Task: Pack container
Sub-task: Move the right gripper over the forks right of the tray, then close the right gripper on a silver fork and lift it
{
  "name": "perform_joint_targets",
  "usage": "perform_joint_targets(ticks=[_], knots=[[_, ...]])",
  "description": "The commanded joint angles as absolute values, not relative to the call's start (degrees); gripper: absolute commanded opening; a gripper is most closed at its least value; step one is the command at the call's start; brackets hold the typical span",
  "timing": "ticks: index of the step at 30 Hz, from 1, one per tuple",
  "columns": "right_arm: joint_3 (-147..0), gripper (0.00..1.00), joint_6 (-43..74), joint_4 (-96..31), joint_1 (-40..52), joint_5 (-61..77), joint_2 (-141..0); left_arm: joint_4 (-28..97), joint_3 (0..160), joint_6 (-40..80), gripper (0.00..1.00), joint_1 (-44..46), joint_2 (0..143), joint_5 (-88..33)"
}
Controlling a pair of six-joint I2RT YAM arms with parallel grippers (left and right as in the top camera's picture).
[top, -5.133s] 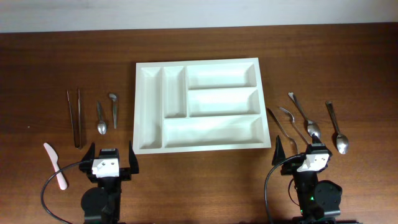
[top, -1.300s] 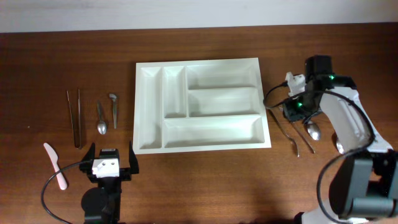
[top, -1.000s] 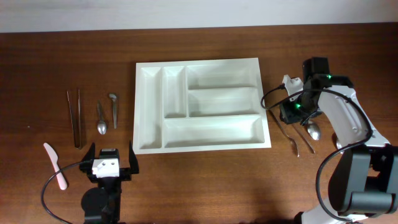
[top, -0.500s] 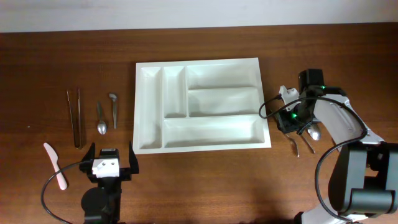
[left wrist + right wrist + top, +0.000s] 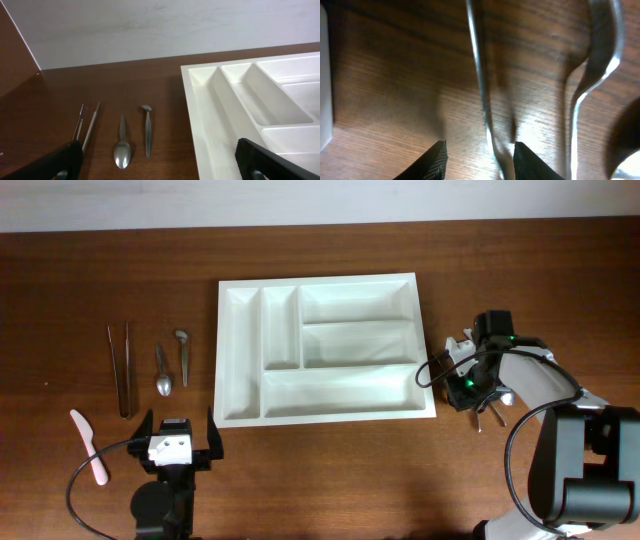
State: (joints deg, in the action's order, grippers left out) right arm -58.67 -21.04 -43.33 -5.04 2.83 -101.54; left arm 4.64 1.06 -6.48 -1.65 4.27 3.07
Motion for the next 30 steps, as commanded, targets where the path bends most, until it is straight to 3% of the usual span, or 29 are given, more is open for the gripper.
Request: perform_joint_targets(ticks=[1, 5, 14, 22, 30], knots=[[-58.3, 0.42, -21.2, -43.0, -6.7, 1.5, -101.8, 4.4, 0.5, -7.4, 0.99, -1.9, 3.9, 3.3], [-58.3, 0.36, -21.2, -42.7, -9.0, 1.5, -101.8, 4.4, 0.5, -7.4, 0.99, -1.9, 3.9, 3.3], [-58.3, 0.34, -21.2, -41.4, -11.6, 2.8, -101.8, 4.4, 0.5, -7.4, 0.99, -1.9, 3.9, 3.3], [-58.3, 0.21, -21.2, -41.6, -11.7, 5.7, -101.8, 4.4, 0.5, -7.4, 0.99, -1.9, 3.9, 3.3], [-58.3, 0.2, -21.2, -42.6, -11.7, 7.5, -101.8, 4.5, 0.5, -7.4, 0.99, -1.9, 3.9, 3.3]])
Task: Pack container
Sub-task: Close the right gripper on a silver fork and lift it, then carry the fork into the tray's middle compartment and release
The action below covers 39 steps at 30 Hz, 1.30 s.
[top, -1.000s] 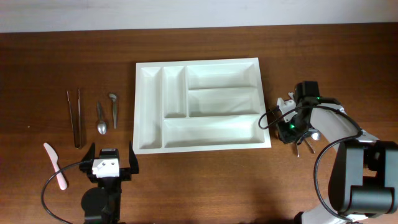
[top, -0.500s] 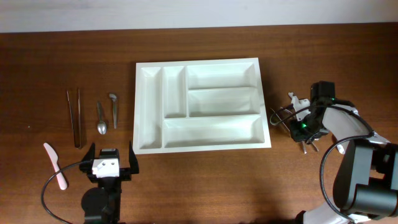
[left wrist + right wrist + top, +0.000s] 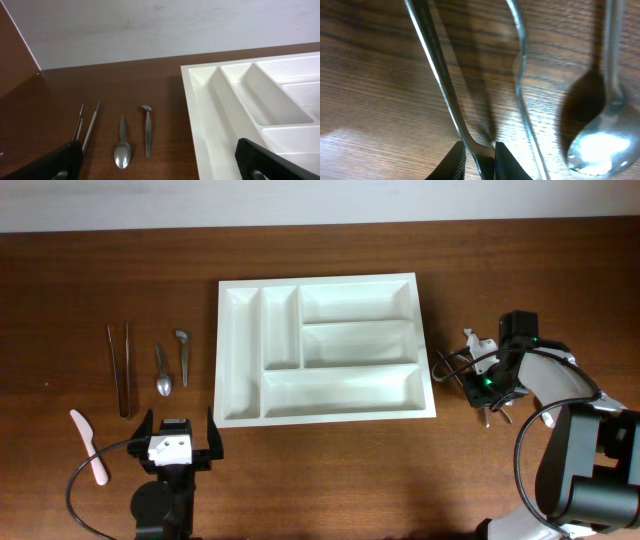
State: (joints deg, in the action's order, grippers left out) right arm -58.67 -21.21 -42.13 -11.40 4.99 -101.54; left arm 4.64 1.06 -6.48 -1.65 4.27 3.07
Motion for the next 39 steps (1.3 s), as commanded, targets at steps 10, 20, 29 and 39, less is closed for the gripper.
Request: perform_joint_targets(ticks=[10, 20, 29, 39], knots=[[-58.3, 0.21, -21.2, -42.6, -11.6, 8.7, -101.8, 4.4, 0.5, -7.4, 0.99, -1.9, 3.9, 3.3], [-58.3, 0.22, -21.2, -42.2, -11.6, 8.9, -104.6, 4.4, 0.5, -7.4, 0.99, -1.9, 3.9, 3.3], [-58.9, 0.04, -20.9, -40.4, -11.6, 8.8, -107.1, 4.4, 0.5, -7.4, 0.99, -1.9, 3.9, 3.3], [-78.7, 0.04, -20.6, -51.7, -9.5, 12.5, -107.1, 4.4, 0.5, -7.4, 0.99, -1.9, 3.9, 3.3]])
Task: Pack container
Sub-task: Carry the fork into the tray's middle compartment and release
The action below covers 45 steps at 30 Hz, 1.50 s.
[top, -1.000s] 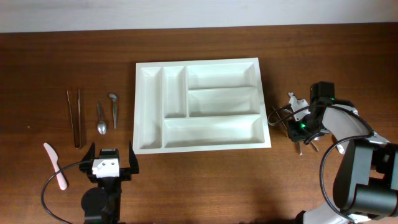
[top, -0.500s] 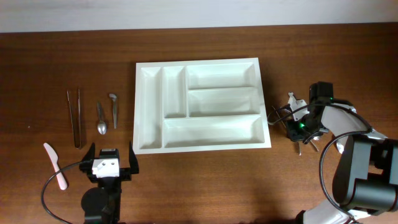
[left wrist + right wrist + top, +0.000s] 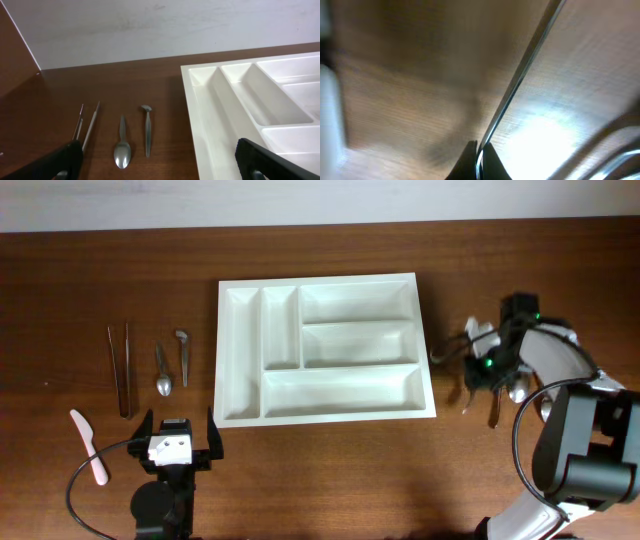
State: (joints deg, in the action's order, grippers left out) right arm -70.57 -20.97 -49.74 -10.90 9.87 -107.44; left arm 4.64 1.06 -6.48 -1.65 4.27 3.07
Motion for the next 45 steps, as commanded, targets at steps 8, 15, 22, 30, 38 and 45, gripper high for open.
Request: perform_joint_targets(ticks=[8, 15, 22, 30, 38, 45], knots=[[-102.7, 0.04, -31.9, -57.1, -1.5, 13.4, -107.1, 4.4, 0.5, -7.4, 0.99, -1.9, 3.9, 3.3], [-106.0, 0.04, -53.3, -58.8, 4.9, 17.5, -107.4, 4.4, 0.5, -7.4, 0.99, -1.9, 3.9, 3.3], [-106.0, 0.04, -64.9, -63.4, 7.9, 23.0, -110.6, 4.4, 0.5, -7.4, 0.99, -1.9, 3.9, 3.3], [-106.0, 0.04, -68.8, -66.8, 9.5, 23.6, -118.6, 4.4, 0.5, -7.4, 0.99, -1.9, 3.9, 3.3], [-106.0, 0.04, -70.3, -66.4, 13.0, 23.6, -123.9, 4.4, 0.5, -7.4, 0.99, -1.9, 3.9, 3.3], [-106.0, 0.04, -70.3, -66.5, 13.8, 23.3, -125.3, 4.4, 0.5, -7.4, 0.99, -1.9, 3.9, 3.3]])
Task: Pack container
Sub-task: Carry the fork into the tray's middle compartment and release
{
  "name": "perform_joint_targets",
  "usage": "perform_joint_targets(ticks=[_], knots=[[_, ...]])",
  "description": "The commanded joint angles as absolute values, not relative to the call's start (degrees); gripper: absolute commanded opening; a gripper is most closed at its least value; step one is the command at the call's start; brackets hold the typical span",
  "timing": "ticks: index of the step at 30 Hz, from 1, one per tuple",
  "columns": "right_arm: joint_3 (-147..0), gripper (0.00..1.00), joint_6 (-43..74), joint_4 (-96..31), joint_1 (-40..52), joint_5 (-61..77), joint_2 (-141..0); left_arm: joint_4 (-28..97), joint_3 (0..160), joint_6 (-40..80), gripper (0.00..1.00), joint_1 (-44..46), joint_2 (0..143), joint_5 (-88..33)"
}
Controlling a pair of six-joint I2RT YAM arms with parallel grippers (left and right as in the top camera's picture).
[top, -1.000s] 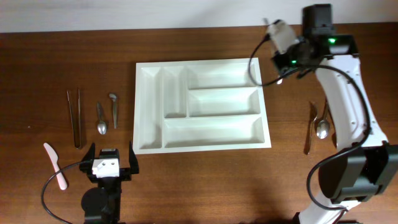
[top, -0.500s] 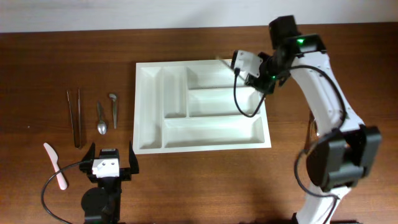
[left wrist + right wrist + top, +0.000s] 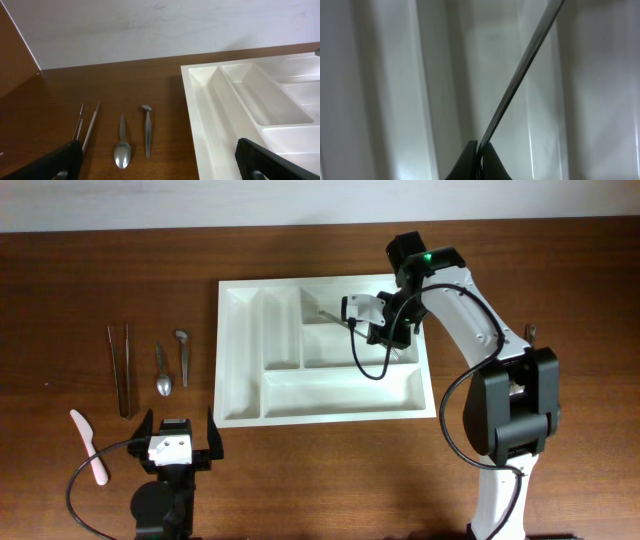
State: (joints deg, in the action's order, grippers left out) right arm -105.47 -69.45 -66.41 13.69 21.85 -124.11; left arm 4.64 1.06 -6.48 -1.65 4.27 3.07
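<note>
The white compartment tray lies mid-table; its walls fill the right wrist view and its left end shows in the left wrist view. My right gripper hangs above the tray's upper right compartments, shut on a thin metal utensil whose free end points left. My left gripper stands open near the front edge, left of the tray, with nothing between its fingers.
Left of the tray lie tweezers, a spoon, a short metal utensil and a pink spatula. A bit of metal shows on the table beside the right arm's base.
My right gripper, shut on the thin utensil, was over the bare table right of the tray and is now above the tray's upper right compartments. The left arm has not moved.
My right gripper was open around a thin utensil among cutlery lying right of the tray. Then its fingers were nearly closed on the handle. Then it held the utensil above the wood, and now holds it over the tray. The left gripper stayed open throughout.
</note>
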Motion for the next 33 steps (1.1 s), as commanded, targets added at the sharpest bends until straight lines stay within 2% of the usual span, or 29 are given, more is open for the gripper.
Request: perform_joint_targets(ticks=[1, 14, 15, 17, 19, 21, 25, 31, 33], knots=[[-106.0, 0.04, -70.3, -66.5, 13.8, 23.1, -125.6, 4.4, 0.5, -7.4, 0.99, -1.9, 3.9, 3.3], [-106.0, 0.04, -70.3, -62.8, 13.8, 19.4, -127.3, 4.4, 0.5, -7.4, 0.99, -1.9, 3.9, 3.3], [-106.0, 0.12, -70.3, -62.8, 13.8, 19.2, -127.3, 4.4, 0.5, -7.4, 0.99, -1.9, 3.9, 3.3], [-106.0, 0.46, -69.7, -62.8, 13.8, 19.2, -127.3, 4.4, 0.5, -7.4, 0.99, -1.9, 3.9, 3.3], [-106.0, 0.63, -68.5, -62.7, 13.8, 19.2, -127.3, 4.4, 0.5, -7.4, 0.99, -1.9, 3.9, 3.3], [-106.1, 0.72, -67.9, -62.6, 13.8, 19.3, -127.3, 4.4, 0.5, -7.4, 0.99, -1.9, 3.9, 3.3], [-108.2, 0.74, -60.3, -62.6, 13.6, 19.2, -126.3, 4.4, 0.5, -7.4, 0.99, -1.9, 3.9, 3.3], [-120.0, 0.71, -33.3, -65.5, 9.6, 11.9, -124.0, 4.4, 0.5, -7.4, 0.99, -1.9, 3.9, 3.3], [-124.9, 0.66, -24.8, -69.5, 7.2, 7.6, -123.9, 4.4, 0.5, -7.4, 0.99, -1.9, 3.9, 3.3]])
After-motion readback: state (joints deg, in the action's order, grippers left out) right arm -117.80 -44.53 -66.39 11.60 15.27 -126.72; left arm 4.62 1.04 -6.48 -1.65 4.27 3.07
